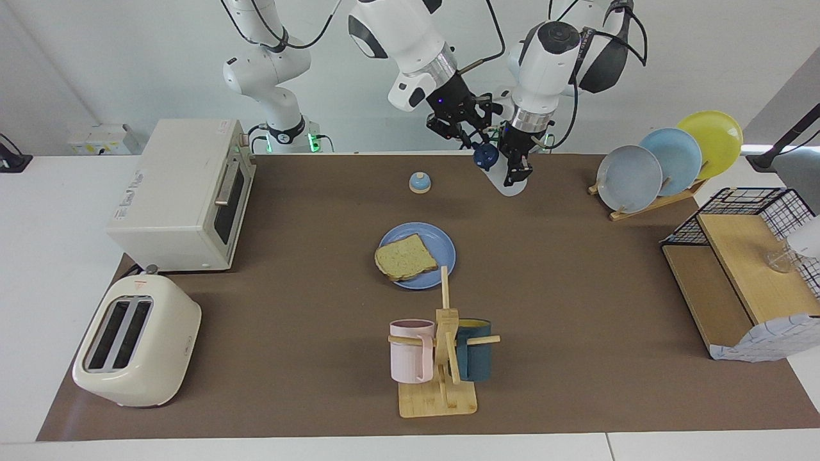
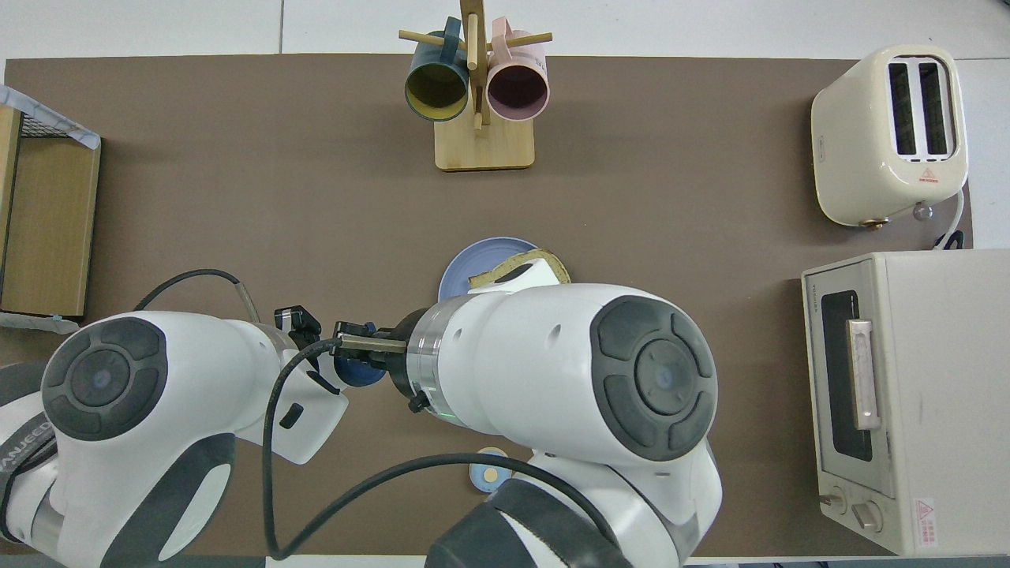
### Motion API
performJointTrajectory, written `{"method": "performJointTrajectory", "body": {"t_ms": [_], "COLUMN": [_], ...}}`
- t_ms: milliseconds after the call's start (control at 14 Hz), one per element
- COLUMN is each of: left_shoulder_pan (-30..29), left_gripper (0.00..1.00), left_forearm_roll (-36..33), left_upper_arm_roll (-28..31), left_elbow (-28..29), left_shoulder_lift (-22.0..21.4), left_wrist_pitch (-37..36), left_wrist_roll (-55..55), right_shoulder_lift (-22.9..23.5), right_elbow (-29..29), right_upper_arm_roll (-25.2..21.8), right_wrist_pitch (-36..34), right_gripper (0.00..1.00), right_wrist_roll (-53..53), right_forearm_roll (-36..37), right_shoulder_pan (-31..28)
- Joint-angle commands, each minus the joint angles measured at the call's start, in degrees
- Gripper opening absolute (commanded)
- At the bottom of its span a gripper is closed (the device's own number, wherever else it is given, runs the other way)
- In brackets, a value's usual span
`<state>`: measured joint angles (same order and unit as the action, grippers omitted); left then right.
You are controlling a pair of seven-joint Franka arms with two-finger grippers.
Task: Put bread on plate and add seasoning
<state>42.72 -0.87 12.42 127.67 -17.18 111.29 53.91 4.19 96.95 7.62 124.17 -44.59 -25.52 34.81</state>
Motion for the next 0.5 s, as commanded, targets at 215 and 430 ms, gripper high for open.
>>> {"method": "performJointTrajectory", "body": {"t_ms": [215, 430], "left_shoulder_pan": [0.3, 0.3], "left_gripper": [0.00, 0.00], "left_forearm_roll": [-1.0, -1.0], "left_upper_arm_roll": [0.3, 0.3], "left_elbow": [1.3, 1.3], "left_shoulder_lift": [-1.3, -1.3], "left_wrist_pitch": [1.2, 1.2], "left_wrist_roll": [-0.9, -0.9], "right_shoulder_lift": [-0.8, -0.8], "right_elbow": [2.4, 2.5], "right_upper_arm_roll": [0.4, 0.4], "right_wrist_pitch": [1.7, 1.7], "right_gripper": [0.36, 0.25], "right_wrist_roll": [2.2, 2.4], "right_forearm_roll": [0.7, 0.7], "right_shoulder_pan": [-0.5, -0.5]}}
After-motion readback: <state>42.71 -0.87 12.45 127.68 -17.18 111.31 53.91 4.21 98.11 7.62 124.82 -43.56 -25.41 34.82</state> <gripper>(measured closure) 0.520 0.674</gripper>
